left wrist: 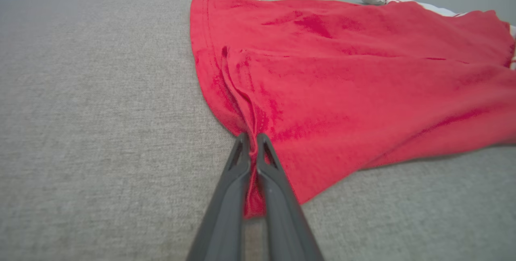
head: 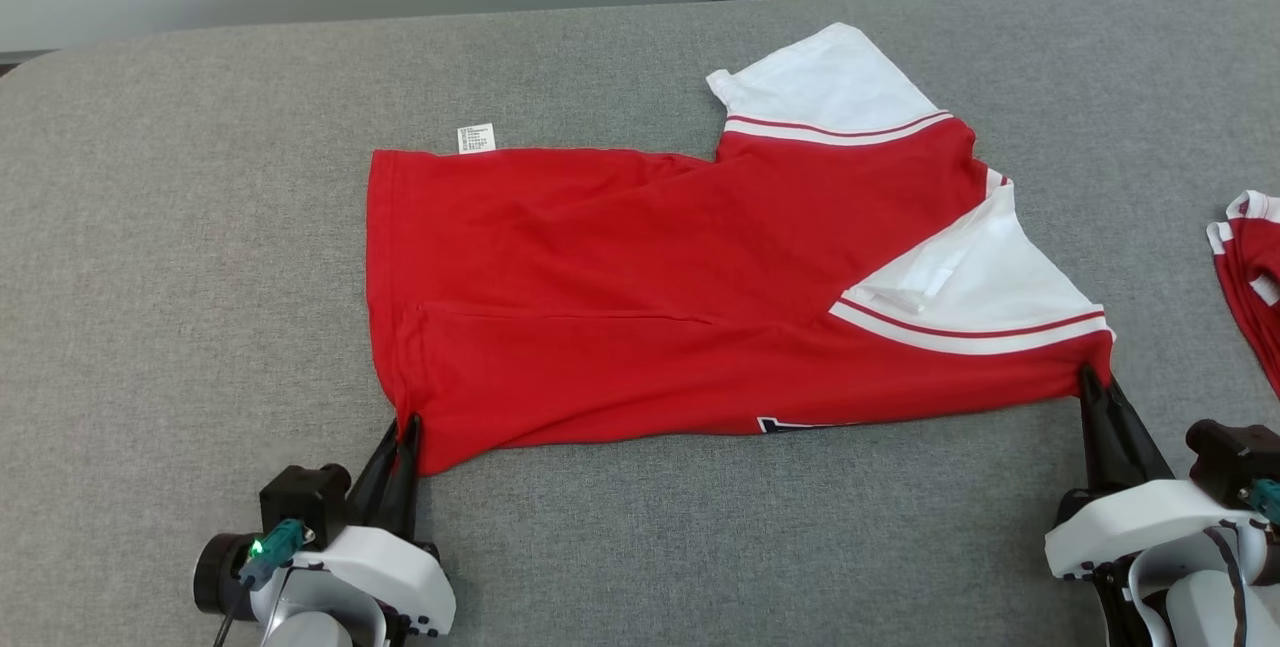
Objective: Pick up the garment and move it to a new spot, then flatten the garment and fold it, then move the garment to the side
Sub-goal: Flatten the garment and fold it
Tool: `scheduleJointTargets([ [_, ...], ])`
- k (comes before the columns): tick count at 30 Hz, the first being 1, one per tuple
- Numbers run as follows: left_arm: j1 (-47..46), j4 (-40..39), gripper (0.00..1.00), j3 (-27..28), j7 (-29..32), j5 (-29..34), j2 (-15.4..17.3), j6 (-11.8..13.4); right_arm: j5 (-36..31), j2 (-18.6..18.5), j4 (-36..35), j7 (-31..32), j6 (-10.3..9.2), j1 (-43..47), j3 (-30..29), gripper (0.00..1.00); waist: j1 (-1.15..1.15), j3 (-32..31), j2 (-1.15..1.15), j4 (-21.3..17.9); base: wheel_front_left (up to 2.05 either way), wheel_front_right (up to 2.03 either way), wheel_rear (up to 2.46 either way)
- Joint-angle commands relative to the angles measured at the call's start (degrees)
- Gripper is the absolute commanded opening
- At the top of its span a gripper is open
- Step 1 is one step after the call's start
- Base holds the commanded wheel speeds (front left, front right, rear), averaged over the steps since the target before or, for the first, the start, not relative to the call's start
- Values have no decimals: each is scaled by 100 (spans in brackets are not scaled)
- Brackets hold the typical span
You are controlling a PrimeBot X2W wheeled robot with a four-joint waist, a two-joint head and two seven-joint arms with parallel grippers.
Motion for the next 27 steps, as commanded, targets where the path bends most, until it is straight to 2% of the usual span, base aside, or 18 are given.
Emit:
scheduleJointTargets([
  [1,-86,-82,0,37,1,-36,27,-21,11,-28,-51,6,-2,-57,-32,0,0,-3,0,-1,0,0,0],
  [11,108,-580,0,358,1,-126,32,1,23,-22,-178,5,-2,-57,-140,0,0,-267,0,34,0,0,0],
  [27,1201,107,0,504,1,-282,46,73,127,-2,12,5,-7,1072,135,0,0,-1490,0,7,0,0,0],
])
